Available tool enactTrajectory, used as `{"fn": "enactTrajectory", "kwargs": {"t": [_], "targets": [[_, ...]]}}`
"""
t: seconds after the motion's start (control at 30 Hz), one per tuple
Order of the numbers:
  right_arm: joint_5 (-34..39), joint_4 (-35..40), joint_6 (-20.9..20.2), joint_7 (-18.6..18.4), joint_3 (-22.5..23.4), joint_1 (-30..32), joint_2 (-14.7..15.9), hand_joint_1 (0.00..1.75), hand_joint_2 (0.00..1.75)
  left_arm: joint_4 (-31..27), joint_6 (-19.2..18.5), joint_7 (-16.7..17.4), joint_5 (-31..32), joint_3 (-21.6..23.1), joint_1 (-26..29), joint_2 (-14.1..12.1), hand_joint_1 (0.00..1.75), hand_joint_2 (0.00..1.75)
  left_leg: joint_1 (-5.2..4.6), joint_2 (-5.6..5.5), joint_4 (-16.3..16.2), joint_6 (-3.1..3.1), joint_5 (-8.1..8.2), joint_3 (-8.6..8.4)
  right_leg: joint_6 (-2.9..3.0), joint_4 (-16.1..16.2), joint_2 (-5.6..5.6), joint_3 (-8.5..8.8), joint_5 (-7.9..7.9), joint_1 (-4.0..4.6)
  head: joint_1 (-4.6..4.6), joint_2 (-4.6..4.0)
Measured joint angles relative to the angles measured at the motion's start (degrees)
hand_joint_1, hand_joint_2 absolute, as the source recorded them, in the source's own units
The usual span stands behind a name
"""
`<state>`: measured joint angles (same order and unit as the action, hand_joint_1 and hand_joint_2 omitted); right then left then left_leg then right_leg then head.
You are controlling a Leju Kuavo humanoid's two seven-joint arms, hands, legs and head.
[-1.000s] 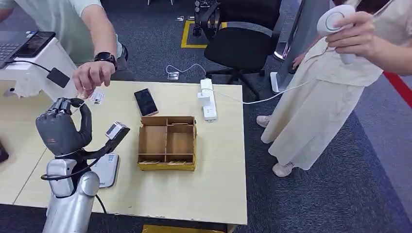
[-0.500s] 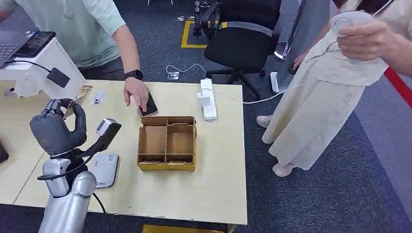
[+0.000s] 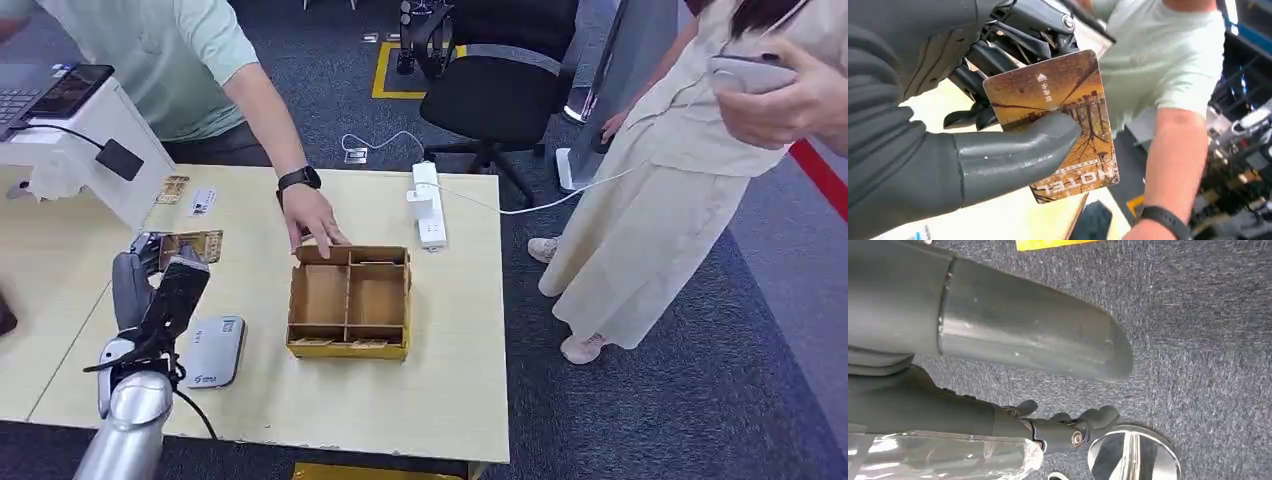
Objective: Pass the card to the sensor for recognition and then transmit it.
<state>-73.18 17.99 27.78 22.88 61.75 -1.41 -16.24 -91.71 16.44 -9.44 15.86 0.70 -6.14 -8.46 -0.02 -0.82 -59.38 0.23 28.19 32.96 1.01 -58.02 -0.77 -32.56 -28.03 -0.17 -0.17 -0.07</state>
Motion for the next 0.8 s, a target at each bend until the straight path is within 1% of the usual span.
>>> {"fn": "enactTrajectory", "kwargs": {"t": [0.1, 0.2, 0.27, 0.37, 0.5, 0.6, 0.8], "targets": [[0.15, 0.22, 0.00, 0.09, 0.00, 0.08, 0.00, 0.00, 0.00, -0.07, -2.34, 1.03, -3.48, 0.00, 0.60, -0.74, 1.75, 1.75, 0.00, 0.00, 0.00, 0.00, 0.00, 0.00, 0.00, 0.00, 0.00, 0.00, 0.00, 0.00, 0.00, 0.00], [0.22, 0.35, 0.02, 0.09, 0.00, 0.17, 0.00, 0.00, 0.00, -0.07, -2.94, 1.16, -4.98, -0.02, 1.20, -1.55, 1.75, 1.75, 0.01, 0.00, 0.00, 0.00, 0.00, 0.00, 0.00, -0.01, 0.00, 0.00, 0.00, 0.00, -0.02, 0.00], [0.35, 0.46, 0.02, 0.09, 0.04, 0.18, 0.00, 0.00, 0.00, -0.09, -3.05, 1.95, -5.32, -0.24, 1.54, -2.01, 1.75, 1.75, 0.01, 0.00, 0.00, 0.00, 0.00, 0.00, 0.00, -0.01, 0.00, 0.00, 0.00, 0.01, -0.02, 0.00], [0.52, 0.55, 0.02, 0.09, 0.07, 0.23, 0.00, 0.00, 0.00, -0.09, -2.89, 2.38, -4.02, -0.55, 1.99, -2.86, 1.75, 1.75, 0.01, -0.01, 0.01, 0.00, 0.00, 0.00, 0.01, -0.01, 0.01, 0.00, -0.01, 0.01, -0.02, 0.00], [0.48, 0.70, -0.02, 0.09, 0.07, 0.24, -0.02, 0.00, 0.00, -0.09, -2.72, 4.35, -1.06, -0.72, 2.01, -3.91, 1.75, 1.75, 0.01, -0.01, 0.01, 0.00, 0.00, 0.01, 0.01, 0.00, 0.01, 0.00, -0.01, 0.01, -0.02, 0.00], [0.17, 0.72, -0.15, 0.09, 0.07, 0.22, -0.02, 0.00, 0.00, -0.07, -3.22, 6.14, -0.17, -1.14, 2.01, -4.85, 1.75, 1.75, 0.01, -0.01, 0.01, 0.00, 0.00, 0.01, 0.01, 0.00, 0.01, 0.00, -0.01, 0.01, 0.00, 0.00], [0.17, 0.72, -0.18, 0.09, 0.07, 0.21, -0.02, 0.00, 0.00, -0.02, -3.59, 6.27, -0.19, -2.23, 2.10, -5.79, 1.75, 1.75, 0.01, -0.01, 0.01, 0.00, 0.00, 0.02, 0.01, -0.01, 0.02, 0.00, -0.01, 0.01, -0.02, 0.00]]}}
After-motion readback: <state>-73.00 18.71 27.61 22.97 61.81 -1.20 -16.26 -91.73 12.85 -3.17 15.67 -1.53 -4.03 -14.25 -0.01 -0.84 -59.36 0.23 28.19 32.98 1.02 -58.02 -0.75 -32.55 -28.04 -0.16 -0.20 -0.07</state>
